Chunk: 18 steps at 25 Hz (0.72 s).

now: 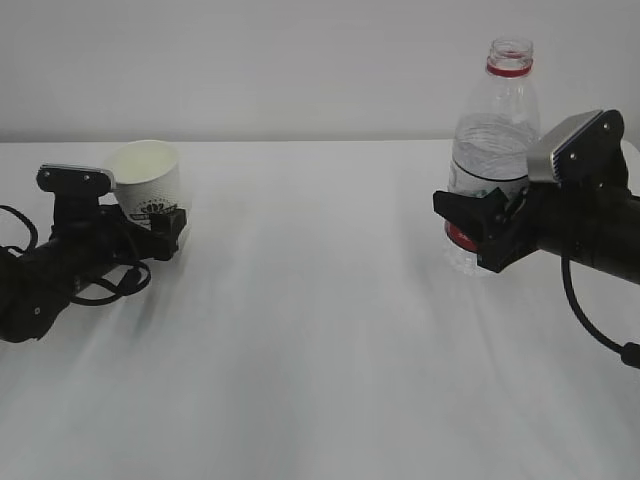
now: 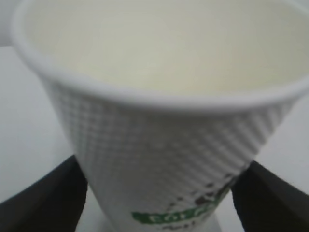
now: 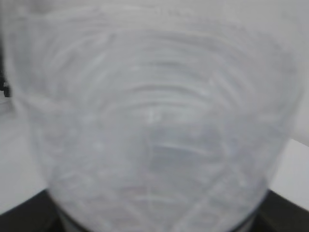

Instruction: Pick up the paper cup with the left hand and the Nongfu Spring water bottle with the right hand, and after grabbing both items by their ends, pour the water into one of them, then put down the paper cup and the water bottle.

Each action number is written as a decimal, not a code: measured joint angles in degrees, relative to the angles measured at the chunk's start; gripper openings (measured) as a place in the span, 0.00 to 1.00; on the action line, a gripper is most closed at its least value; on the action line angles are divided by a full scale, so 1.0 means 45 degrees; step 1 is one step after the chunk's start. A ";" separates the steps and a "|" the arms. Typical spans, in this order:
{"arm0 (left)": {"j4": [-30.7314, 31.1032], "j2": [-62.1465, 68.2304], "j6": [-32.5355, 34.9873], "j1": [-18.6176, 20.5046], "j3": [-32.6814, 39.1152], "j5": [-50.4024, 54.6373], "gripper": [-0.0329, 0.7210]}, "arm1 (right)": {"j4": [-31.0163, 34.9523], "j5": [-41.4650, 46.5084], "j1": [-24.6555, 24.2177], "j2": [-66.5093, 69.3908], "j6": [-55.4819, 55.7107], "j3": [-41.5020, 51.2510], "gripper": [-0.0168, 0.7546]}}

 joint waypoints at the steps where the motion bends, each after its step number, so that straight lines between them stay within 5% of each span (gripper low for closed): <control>1: 0.0000 0.0058 0.0000 0.0000 -0.0133 0.0043 0.96 | 0.0000 0.0000 0.0000 0.0000 0.0000 0.0000 0.66; 18: 0.0000 0.0735 0.0000 0.0009 -0.1528 0.0656 0.92 | -0.0017 0.0000 0.0000 0.0000 0.0000 0.0000 0.66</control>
